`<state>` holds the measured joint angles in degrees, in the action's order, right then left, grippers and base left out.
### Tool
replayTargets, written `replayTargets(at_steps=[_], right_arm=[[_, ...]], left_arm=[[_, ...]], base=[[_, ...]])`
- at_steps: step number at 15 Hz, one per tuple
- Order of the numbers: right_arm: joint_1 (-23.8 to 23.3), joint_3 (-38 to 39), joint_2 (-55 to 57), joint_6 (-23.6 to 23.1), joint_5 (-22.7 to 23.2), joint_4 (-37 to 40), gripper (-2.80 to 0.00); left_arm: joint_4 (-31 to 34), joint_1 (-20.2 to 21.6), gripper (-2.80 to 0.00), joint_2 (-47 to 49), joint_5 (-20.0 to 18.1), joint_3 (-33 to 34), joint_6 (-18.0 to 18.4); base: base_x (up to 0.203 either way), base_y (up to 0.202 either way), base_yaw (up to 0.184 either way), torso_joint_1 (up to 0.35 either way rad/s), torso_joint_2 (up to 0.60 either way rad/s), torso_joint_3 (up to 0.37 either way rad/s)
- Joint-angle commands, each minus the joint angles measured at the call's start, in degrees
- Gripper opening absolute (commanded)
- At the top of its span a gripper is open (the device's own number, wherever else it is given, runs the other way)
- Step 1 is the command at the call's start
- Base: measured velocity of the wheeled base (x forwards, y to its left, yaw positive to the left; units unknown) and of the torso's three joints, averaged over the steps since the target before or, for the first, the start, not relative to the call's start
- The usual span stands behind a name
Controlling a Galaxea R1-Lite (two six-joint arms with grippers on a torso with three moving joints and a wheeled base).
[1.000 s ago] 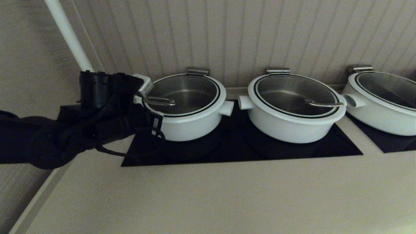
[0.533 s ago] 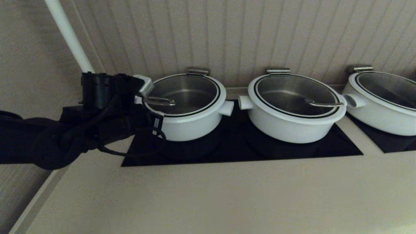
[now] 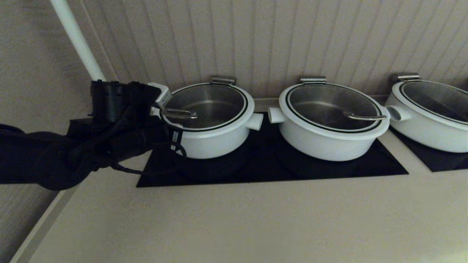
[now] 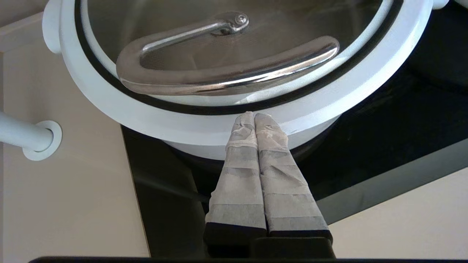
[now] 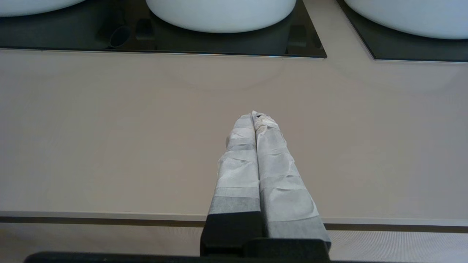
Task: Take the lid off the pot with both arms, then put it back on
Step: Open the food pot lid a small opening with the left arm
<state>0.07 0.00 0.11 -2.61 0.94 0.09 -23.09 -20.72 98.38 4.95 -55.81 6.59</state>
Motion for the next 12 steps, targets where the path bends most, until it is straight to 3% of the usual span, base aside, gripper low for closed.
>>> replayTargets(at_steps=[1, 12], right_arm=[[0.01, 0.00, -0.02, -0.03, 0.03, 0.00, -2.80], [0.01, 0.00, -0.02, -0.99, 0.73, 0.00, -2.80]], left_arm=[[-0.11, -0.02, -2.80, 0.50, 0.06, -0.09, -0.61], [-0.10, 0.25, -2.80, 0.95, 0.15, -3.52, -0.87]], base=[[0.000, 0.000, 0.000, 0.000, 0.00, 0.000], [0.000, 0.000, 0.000, 0.000, 0.00, 0.000]])
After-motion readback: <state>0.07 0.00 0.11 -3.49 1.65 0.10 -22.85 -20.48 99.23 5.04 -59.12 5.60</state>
